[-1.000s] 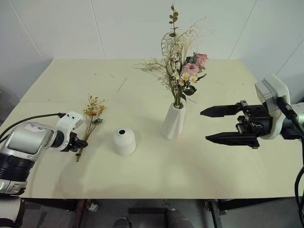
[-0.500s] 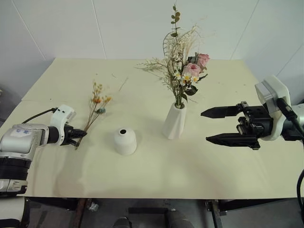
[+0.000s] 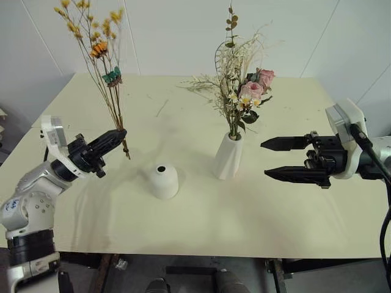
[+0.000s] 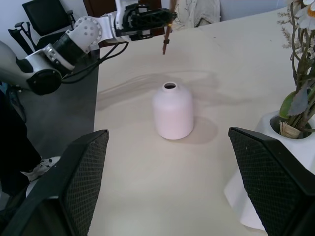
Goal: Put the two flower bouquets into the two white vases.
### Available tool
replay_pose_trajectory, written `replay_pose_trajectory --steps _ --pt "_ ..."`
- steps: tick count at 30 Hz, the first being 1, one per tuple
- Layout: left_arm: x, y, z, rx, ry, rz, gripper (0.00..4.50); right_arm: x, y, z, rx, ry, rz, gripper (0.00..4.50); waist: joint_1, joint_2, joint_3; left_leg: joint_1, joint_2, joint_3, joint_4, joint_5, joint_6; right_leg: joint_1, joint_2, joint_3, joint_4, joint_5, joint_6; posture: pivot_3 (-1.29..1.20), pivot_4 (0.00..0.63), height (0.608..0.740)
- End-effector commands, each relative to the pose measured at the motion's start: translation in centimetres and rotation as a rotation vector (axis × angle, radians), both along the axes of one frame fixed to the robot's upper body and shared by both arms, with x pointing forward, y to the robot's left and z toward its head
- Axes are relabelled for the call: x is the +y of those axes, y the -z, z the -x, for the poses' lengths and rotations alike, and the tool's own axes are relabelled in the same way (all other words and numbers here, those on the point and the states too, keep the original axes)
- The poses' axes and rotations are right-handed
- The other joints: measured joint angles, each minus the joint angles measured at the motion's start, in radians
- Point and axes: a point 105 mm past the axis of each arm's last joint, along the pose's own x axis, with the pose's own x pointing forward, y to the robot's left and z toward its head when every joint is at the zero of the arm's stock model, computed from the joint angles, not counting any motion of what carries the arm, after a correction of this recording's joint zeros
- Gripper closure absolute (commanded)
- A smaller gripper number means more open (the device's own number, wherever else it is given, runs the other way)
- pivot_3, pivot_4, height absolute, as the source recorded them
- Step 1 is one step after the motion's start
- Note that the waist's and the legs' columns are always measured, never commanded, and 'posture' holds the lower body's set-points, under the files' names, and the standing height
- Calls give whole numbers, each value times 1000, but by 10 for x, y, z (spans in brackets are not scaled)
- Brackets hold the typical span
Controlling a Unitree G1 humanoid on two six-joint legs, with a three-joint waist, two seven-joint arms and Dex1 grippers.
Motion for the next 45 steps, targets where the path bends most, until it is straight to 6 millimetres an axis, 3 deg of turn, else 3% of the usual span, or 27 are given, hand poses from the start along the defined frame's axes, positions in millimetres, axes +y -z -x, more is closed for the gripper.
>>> replay_pose_trajectory --steps 1,8,21,31,45 --pt "-12 -4 13 -73 9 24 4465 -1 -10 0 -43 8 -10 372 2 0 0 0 0 0 0 0 0 0 0 0 0 0 0 0 150 740" --pt "-21 -3 8 -117 -29 83 4465 0 -11 -2 -41 10 -20 372 2 0 0 0 0 1 1 0 0 2 1 1 -2 1 1 0 150 740" --pt "-45 9 5 -103 55 85 4465 4 -8 -2 -36 16 -39 372 4 0 0 -1 0 1 -1 0 1 2 1 1 -7 2 2 0 150 740" --pt "-46 32 0 -88 54 44 4465 5 -8 0 -27 30 -51 372 4 0 0 -1 0 1 -1 0 1 2 1 1 -8 2 2 0 150 740" --pt "-56 42 -5 -109 71 43 4465 8 -10 0 -29 45 -67 372 4 0 0 -1 0 1 -1 -1 1 2 1 1 -8 2 2 0 150 740"
